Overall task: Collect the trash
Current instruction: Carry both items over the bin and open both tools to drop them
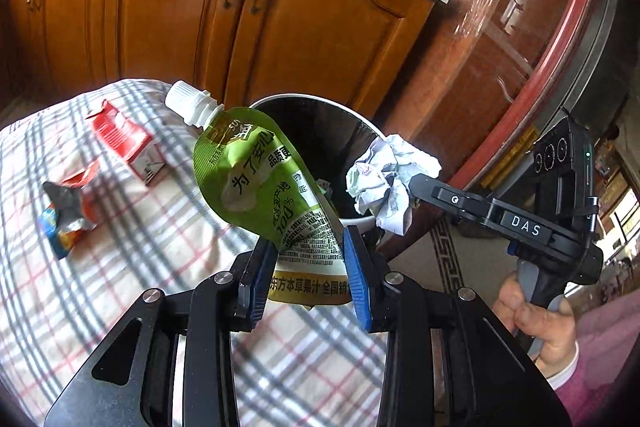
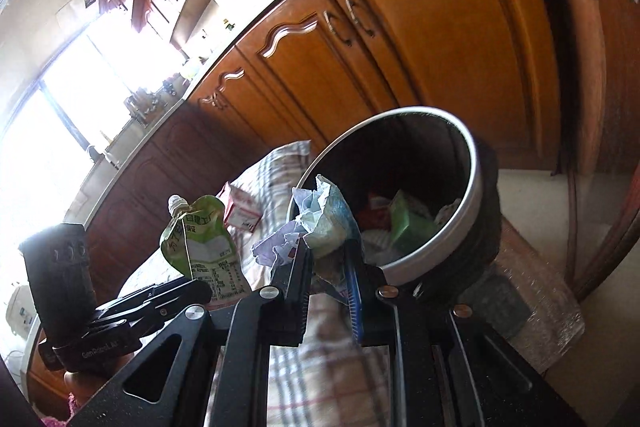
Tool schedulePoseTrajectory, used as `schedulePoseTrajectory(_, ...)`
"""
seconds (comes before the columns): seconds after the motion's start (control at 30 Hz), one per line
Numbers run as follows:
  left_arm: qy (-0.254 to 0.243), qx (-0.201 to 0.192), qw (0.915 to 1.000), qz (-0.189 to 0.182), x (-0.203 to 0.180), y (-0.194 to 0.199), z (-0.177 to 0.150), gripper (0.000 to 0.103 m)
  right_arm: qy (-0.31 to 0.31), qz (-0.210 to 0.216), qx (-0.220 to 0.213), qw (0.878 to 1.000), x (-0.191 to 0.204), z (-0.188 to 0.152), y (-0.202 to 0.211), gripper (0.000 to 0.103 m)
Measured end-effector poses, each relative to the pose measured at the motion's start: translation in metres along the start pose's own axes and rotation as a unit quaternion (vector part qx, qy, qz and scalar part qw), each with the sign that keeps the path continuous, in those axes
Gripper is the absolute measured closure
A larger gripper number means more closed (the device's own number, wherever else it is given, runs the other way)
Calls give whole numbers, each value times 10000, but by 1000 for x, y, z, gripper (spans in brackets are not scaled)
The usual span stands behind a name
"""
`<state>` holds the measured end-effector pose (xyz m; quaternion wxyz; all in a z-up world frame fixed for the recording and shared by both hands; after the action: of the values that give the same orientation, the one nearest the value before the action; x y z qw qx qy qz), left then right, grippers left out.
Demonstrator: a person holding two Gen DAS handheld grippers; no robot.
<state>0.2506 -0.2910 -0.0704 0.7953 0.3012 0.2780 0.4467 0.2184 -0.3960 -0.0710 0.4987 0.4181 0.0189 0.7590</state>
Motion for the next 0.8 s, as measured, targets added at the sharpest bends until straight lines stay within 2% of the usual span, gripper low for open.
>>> schedulePoseTrajectory(0.8, -107, 174, 9998, -30, -11, -41, 27, 71, 44, -434, -60, 9990, -35, 31, -5, 87)
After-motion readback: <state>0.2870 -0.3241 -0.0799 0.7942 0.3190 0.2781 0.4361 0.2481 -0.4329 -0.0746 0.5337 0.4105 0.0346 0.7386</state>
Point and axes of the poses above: each gripper's, at about its wrist camera, not at the fingertips, and y roughly against the way its jaws point, x to its left, z to its top, the point moved 10 cm from there along -y, roughly the way its jaws point, and after that the axes turned 12 degrees about z, right-handed, at the moved point
